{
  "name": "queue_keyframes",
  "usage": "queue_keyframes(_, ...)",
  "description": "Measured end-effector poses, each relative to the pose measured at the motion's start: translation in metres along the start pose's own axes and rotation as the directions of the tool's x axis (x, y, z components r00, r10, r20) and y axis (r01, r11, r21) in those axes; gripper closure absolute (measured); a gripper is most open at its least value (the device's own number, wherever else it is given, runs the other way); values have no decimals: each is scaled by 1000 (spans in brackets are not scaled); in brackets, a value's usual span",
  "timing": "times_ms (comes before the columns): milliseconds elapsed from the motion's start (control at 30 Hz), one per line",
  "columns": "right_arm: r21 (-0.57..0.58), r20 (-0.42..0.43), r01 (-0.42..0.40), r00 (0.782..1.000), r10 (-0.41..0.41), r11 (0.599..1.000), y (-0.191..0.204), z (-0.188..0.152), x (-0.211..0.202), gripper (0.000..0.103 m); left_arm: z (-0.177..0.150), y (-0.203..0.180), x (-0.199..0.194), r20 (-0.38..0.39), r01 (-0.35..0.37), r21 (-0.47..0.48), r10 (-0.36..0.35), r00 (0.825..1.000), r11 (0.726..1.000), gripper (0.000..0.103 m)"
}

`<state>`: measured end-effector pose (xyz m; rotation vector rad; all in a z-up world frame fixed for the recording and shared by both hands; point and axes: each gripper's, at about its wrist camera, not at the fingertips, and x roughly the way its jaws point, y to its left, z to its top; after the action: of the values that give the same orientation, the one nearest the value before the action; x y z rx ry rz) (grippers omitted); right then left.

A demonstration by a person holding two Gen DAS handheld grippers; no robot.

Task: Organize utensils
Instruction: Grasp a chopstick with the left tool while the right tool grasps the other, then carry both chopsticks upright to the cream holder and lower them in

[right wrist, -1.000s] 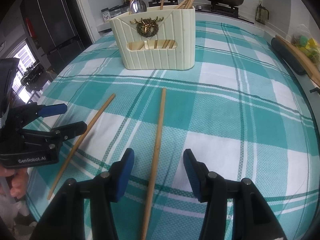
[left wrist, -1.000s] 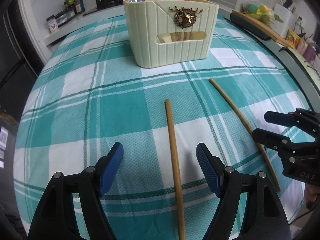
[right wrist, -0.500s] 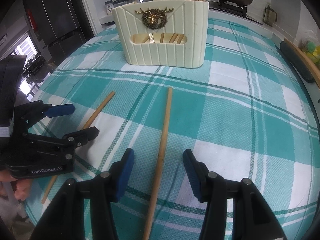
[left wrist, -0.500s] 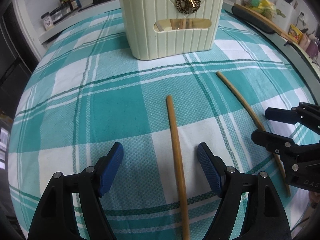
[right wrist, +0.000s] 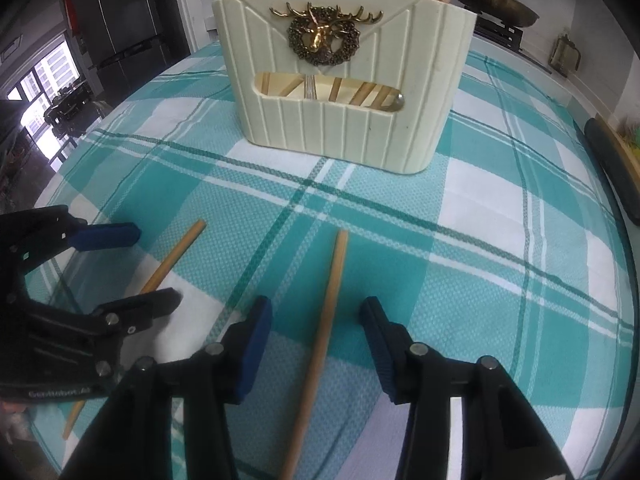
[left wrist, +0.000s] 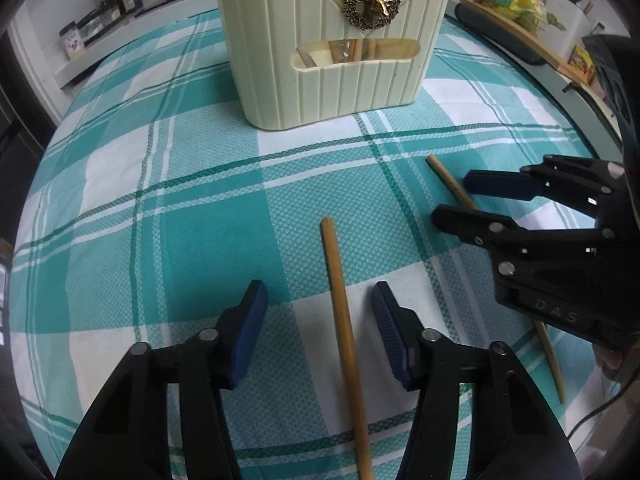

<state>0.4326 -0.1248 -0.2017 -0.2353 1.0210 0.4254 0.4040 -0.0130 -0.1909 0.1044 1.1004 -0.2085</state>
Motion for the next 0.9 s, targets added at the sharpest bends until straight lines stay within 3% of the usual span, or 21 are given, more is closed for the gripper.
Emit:
queue_keyframes(67, 10, 11, 5, 1000, -5, 1000, -1, 7, 4, 69, 4, 0, 0, 4, 6, -4, -6, 1000, 1000, 91)
queue_keyframes(100, 22, 15, 10, 1000, -10, 1000, -2, 10, 5, 84, 5, 1, 1, 3, 5, -13, -5, 1000, 1000, 96)
queue_keyframes(133, 35, 15, 13, 1000, -13, 999, -3, 12, 6, 95, 6, 3, 1, 3, 15, -28, -15, 1000, 1000, 96)
queue_keyframes(267, 126, 28, -36, 999, 32, 991, -15, 10, 1, 96, 3, 11, -15, 42, 48, -67, -45, 998, 997, 98)
queue_keyframes(433, 159, 135, -88, 989, 67, 983, -24, 1, -55, 96, 0, 18, -78, 173, 85, -77, -71, 982, 993, 98)
queue_keyframes(633, 138, 281, -142, 955, 99, 980, -25, -2, -146, 96, -5, 22, -166, 338, 131, -57, -104, 935, 990, 98)
queue_keyframes(900, 100, 471, -124, 880, 63, 987, -16, -1, -233, 96, 11, 29, -240, 498, 175, -48, -128, 858, 983, 98)
